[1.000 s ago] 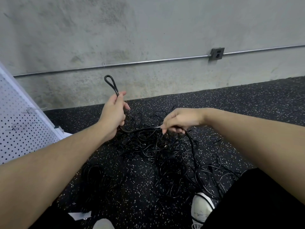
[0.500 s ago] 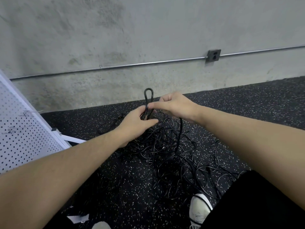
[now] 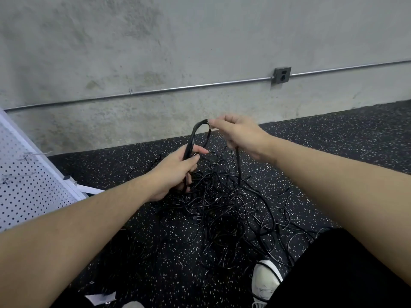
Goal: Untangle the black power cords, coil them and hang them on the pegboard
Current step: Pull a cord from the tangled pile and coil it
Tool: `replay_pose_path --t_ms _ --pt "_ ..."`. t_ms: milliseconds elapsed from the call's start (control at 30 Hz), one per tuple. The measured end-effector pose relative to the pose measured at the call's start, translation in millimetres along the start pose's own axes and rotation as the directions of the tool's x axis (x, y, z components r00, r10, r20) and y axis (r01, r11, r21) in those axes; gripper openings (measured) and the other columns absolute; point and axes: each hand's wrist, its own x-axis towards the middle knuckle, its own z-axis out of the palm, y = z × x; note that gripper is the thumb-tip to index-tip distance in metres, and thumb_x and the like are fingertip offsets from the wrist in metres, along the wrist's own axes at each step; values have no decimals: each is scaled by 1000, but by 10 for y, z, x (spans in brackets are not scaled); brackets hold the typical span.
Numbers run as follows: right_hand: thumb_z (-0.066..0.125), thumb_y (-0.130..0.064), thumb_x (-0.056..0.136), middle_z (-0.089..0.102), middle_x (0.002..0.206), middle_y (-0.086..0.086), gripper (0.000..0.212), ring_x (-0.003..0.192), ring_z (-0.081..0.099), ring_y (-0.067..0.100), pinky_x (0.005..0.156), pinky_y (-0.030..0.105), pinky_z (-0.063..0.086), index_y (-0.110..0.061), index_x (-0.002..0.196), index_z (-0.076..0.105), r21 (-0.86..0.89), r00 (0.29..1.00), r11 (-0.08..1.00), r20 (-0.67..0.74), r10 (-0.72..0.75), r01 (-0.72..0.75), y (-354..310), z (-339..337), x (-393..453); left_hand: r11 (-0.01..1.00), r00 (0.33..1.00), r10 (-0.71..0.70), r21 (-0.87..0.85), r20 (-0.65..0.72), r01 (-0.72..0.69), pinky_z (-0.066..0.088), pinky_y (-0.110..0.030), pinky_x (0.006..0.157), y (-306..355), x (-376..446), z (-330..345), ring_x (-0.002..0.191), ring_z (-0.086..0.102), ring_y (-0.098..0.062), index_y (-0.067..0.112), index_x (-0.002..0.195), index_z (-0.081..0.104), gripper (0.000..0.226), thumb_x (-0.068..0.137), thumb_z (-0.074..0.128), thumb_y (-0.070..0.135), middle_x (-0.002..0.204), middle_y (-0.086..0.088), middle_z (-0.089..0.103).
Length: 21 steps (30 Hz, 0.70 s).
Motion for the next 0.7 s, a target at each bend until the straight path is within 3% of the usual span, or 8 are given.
replay_pose_path --t_ms 100,200,233,333,400,500,567,700 --pt "62 -31 100 51 74 -3 13 67 47 9 66 26 42 -22 99 71 75 1000 997 -11 -22 22 -13 4 -9 1000 999 23 -17 -24 -23 36 -25 41 -9 -4 -44 49 40 -5 43 110 68 27 109 47 27 79 3 47" --pt "69 -33 96 70 113 0 21 105 63 14 86 39 57 -17 109 72 191 992 981 -126 3 21 -16 44 9 995 996 91 -27 -18 -91 31 -23 37 54 -31 -9 45 35 -6 41 112 69 24 108 50 26 76 3 45" --pt "69 -31 96 70 115 3 24 107 65 17 88 43 58 -15 113 69 268 992 963 -126 26 9 -19 71 13 992 993 119 -38 -21 -119 30 -23 36 87 -41 18 45 34 -7 41 111 69 24 108 51 26 77 2 46" --pt "65 -28 99 71 86 9 30 82 71 24 82 46 62 -14 122 52 447 991 893 -89 100 -50 -75 162 17 980 982 187 -56 -20 -188 29 -22 33 141 -61 73 44 32 -11 46 101 71 27 106 54 25 77 0 46" --pt "65 -29 99 66 73 7 35 68 69 21 73 42 64 -9 124 50 480 983 870 -74 170 -114 -111 194 22 980 981 192 -52 -20 -193 29 -22 32 143 -74 68 43 30 -12 44 102 71 26 106 55 25 74 2 46" --pt "60 -37 101 58 61 -3 23 61 60 11 63 29 63 -14 96 62 402 967 886 -8 256 -232 -125 233 21 986 986 168 -19 -13 -168 29 -22 33 118 -91 44 43 32 -11 32 108 69 14 105 56 27 74 3 51" --pt "56 -40 102 50 58 -7 28 59 51 9 55 22 55 -22 81 53 407 965 882 -4 261 -237 -130 269 42 989 989 147 1 -32 -147 31 -23 34 118 -104 32 43 36 -10 25 104 66 12 104 56 31 77 4 58" --pt "56 -38 102 32 53 -8 41 47 31 8 46 18 34 -24 68 39 591 979 792 -19 203 -152 -248 374 84 993 991 104 -48 -78 -108 34 -24 39 212 -139 76 43 38 -13 22 84 66 35 104 49 45 79 -9 69"
